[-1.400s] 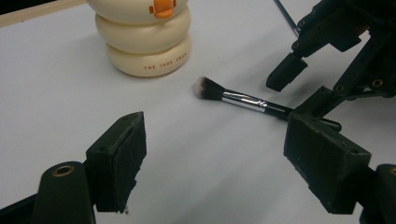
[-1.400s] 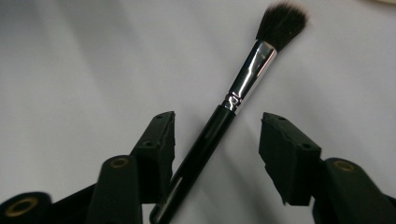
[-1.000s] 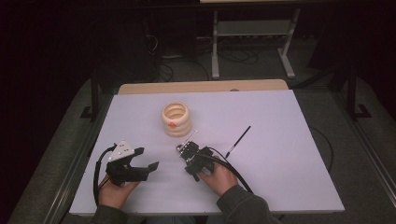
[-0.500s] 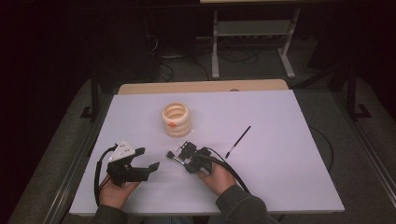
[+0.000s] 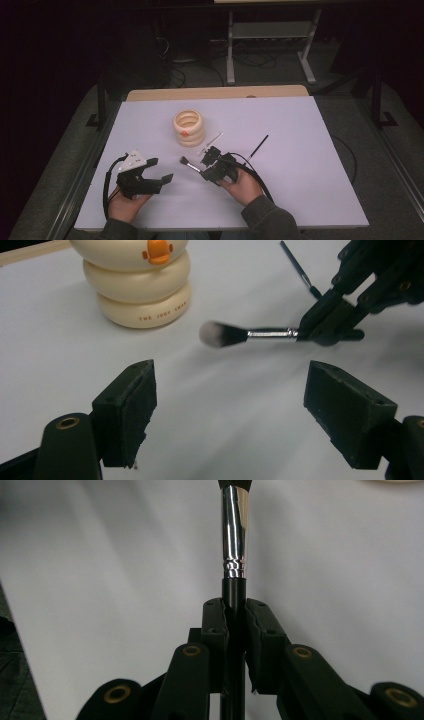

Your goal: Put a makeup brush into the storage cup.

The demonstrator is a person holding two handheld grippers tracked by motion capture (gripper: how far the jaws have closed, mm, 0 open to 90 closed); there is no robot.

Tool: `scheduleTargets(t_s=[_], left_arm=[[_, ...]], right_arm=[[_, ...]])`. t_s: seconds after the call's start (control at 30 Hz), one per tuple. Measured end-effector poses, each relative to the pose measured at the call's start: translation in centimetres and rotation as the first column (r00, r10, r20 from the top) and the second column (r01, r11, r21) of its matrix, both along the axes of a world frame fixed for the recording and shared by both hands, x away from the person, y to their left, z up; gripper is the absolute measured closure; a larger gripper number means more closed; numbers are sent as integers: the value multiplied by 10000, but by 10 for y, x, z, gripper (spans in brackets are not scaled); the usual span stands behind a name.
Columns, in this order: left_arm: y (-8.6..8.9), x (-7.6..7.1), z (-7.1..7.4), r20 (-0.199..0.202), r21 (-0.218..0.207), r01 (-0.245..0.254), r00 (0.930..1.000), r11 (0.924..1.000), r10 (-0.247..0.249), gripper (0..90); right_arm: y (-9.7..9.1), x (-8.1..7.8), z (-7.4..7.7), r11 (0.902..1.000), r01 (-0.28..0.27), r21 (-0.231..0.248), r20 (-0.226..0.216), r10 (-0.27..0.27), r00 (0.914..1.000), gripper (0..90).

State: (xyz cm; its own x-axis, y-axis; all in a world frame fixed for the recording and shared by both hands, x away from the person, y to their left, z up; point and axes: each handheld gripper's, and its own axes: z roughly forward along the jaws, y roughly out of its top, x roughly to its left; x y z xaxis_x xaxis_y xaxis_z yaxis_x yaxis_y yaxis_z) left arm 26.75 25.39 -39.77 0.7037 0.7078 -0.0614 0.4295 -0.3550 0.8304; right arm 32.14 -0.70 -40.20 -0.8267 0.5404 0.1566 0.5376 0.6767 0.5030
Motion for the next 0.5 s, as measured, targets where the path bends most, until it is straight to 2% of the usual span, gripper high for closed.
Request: scheduleTargets(t_s=[0.07, 0.13, 0.17, 0.3, 0.37, 0.4, 0.5], left_arm=[[-2, 0, 1, -33, -111, 135, 9999, 9998, -136, 209], [-3, 0, 1, -80, -105, 263, 9996, 9996, -264, 211], [-4, 1, 1, -129, -115, 445, 9989, 9989, -446, 248], [-8, 2, 4, -202, -233, 730, 9971, 9971, -735, 250], [-12, 2, 6, -236, -366, 928, 9953, 9950, -937, 250], [-15, 3, 11, -186, -379, 1145, 9932, 9927, -1152, 250], [-19, 4, 17, -113, -357, 1388, 9902, 9897, -1393, 255]], right_arm=[[-12, 0, 8, 9996, 59, 266, 139, -63, 9999, 789], [-16, -1, 10, 9993, 77, 353, 209, -84, 9997, 789], [-23, -2, 14, 9978, 213, 627, 111, -220, 9997, 789], [-33, -3, 17, 9967, 216, 778, 234, -234, 9995, 789], [-40, -3, 19, 9959, 234, 879, 275, -259, 9993, 789], [-46, -4, 21, 9948, 214, 999, 337, -248, 9991, 789], [-56, -7, 27, 9915, 122, 1296, 457, -182, 9988, 789]])
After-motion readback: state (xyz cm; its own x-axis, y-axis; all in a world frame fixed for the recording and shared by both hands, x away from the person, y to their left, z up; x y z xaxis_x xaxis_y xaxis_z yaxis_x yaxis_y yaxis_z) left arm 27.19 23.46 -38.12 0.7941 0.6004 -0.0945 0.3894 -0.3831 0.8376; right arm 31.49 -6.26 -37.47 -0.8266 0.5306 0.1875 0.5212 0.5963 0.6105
